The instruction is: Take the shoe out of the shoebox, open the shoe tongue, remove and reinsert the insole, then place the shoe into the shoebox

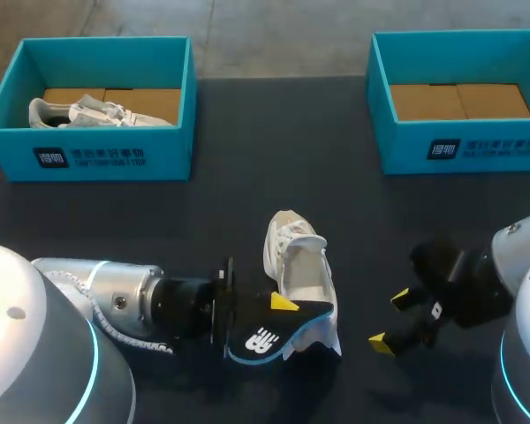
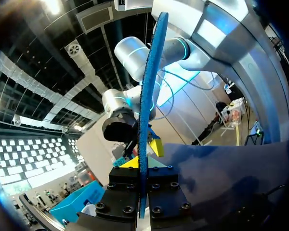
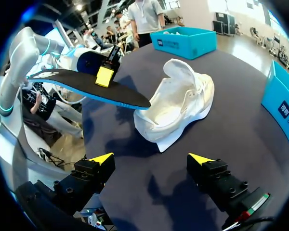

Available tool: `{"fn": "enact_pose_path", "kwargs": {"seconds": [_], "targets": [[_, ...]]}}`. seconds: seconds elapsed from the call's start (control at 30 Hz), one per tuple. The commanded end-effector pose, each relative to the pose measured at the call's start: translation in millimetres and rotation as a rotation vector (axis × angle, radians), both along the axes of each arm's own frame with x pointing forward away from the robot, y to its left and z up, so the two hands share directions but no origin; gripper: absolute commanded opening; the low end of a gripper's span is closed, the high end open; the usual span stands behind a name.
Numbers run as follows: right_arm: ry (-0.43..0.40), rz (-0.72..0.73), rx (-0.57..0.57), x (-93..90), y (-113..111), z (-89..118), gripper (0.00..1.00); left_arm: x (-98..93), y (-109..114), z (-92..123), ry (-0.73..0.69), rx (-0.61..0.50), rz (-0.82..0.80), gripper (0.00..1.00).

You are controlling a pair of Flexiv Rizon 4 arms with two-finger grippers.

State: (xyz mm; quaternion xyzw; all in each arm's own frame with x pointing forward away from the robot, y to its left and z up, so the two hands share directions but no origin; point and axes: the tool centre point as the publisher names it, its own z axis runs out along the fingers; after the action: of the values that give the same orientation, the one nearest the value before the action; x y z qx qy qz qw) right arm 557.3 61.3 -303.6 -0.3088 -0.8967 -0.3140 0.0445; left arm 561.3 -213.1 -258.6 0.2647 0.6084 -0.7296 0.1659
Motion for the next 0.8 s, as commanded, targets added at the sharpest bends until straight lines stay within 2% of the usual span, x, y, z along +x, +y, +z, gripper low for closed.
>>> {"fn": "enact_pose_path", "kwargs": {"seconds": [0.03, 0.4, 0.8], "targets": [[-0.013, -0.008, 0.009, 0.0, 6, -10, 1.0, -0.6, -2, -1, 0.003, 0.005, 0.002, 0.0], [0.018, -0.026, -0.002, 6.0, 10, -26, 1.0, 2.2, -7, -7, 0.026, 0.033, -0.013, 0.0], [0.018, -0.026, -0.002, 6.0, 10, -26, 1.0, 2.2, -7, -7, 0.026, 0.033, -0.013, 0.0]]}}
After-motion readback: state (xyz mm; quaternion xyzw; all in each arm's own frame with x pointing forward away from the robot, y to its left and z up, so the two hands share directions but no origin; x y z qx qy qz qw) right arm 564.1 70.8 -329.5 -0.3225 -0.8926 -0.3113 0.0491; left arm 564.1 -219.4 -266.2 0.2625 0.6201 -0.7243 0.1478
